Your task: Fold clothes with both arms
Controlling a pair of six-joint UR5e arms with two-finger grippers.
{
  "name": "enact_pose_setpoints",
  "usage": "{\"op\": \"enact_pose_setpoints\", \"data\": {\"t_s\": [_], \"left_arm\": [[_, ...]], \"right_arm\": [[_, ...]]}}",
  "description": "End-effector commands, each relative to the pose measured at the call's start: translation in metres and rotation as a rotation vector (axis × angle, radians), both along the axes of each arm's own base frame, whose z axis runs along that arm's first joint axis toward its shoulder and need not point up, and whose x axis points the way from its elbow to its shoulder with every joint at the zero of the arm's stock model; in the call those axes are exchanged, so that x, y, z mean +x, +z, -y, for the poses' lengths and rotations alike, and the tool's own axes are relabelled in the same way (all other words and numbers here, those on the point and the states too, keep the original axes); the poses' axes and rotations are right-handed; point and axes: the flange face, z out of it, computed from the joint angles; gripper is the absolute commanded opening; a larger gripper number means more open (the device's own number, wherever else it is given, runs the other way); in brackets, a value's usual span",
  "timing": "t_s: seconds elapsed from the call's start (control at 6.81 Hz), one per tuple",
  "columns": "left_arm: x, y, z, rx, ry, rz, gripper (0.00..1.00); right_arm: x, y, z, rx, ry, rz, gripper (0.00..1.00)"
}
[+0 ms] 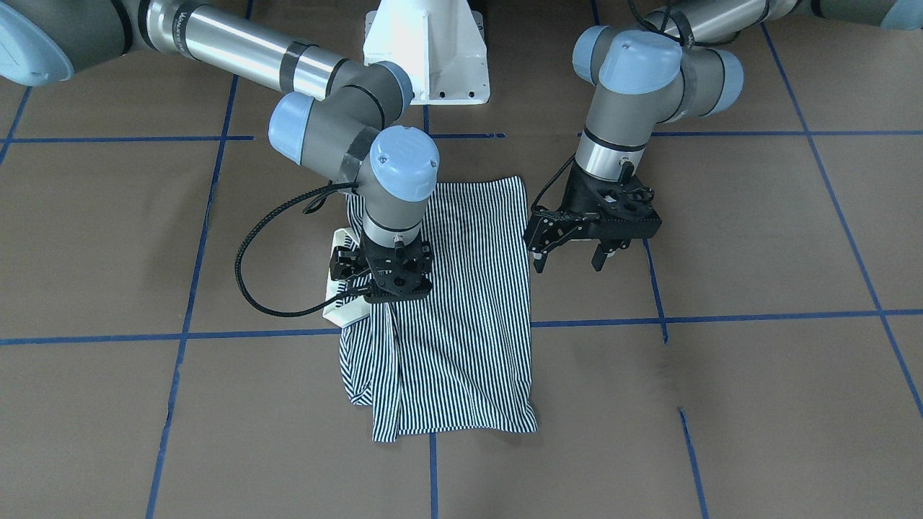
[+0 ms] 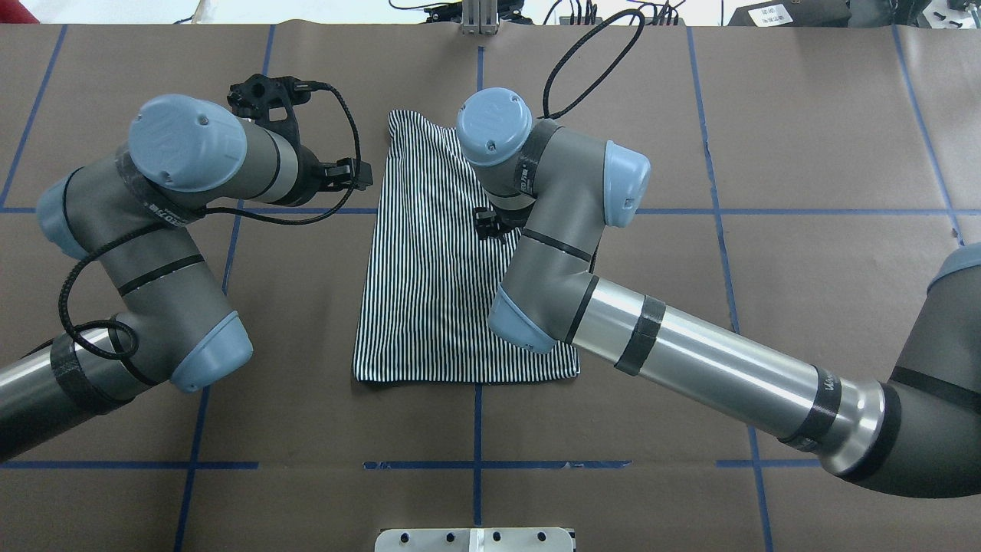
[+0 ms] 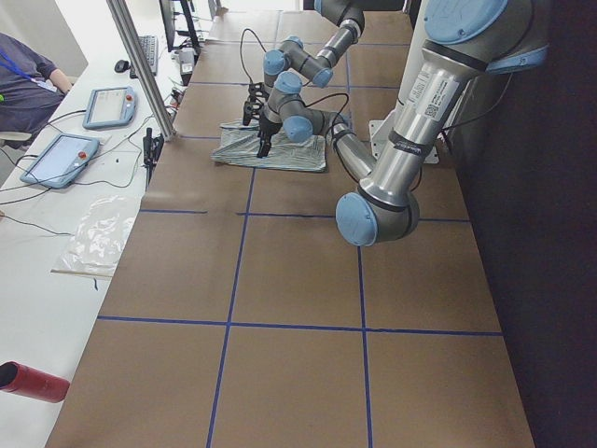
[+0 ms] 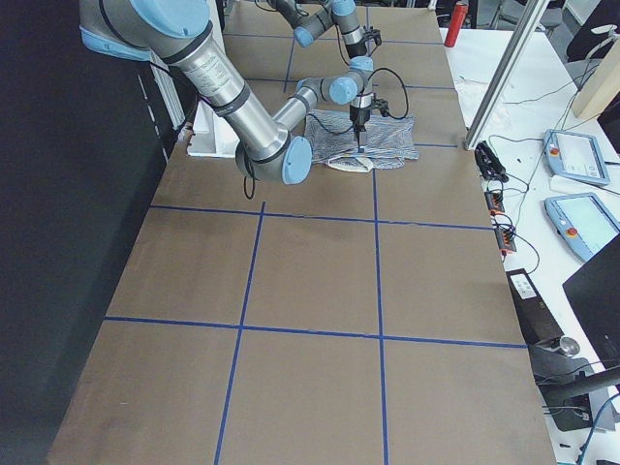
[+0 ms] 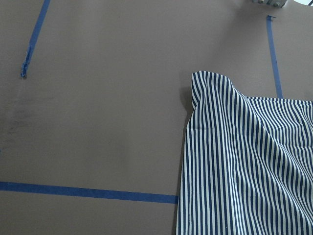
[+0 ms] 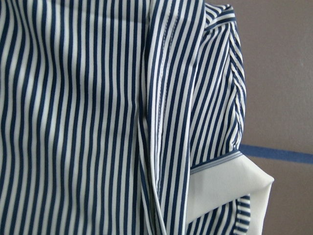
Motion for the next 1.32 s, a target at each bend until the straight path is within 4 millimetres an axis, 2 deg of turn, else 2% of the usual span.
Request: {"op": "enact_pose_setpoints", "data": {"t_s": [0.0, 0.73, 0.88, 1.03, 1.18], "left_arm": [[0.001, 0.002, 0.001, -0.001, -0.001, 0.004, 1.0], [0.0, 0.0, 0.001, 0.002, -0.001, 0.001, 1.0], [0.002, 0.001, 0.001, 0.001, 0.0, 0.0, 1.0], [0.001, -0.001, 0.001, 0.003, -0.003, -0.002, 1.0], [0.002, -0.003, 0.001, 0.004, 0.0, -0.004, 1.0]], "right_arm": [[-0.003, 0.012, 0.005, -0.005, -0.008, -0.023, 1.0], [-0.003, 0.038, 0.009, -0.032, -0.019, -0.057, 1.0], [0.012, 0.047, 0.019, -0.033, -0.019, -0.06, 1.0], [0.034, 0.073, 0.016, -0.043, -0.025, -0.053, 1.0], [0.066, 0.099, 0.01, -0.036, -0.024, -0.052, 1.0]]}}
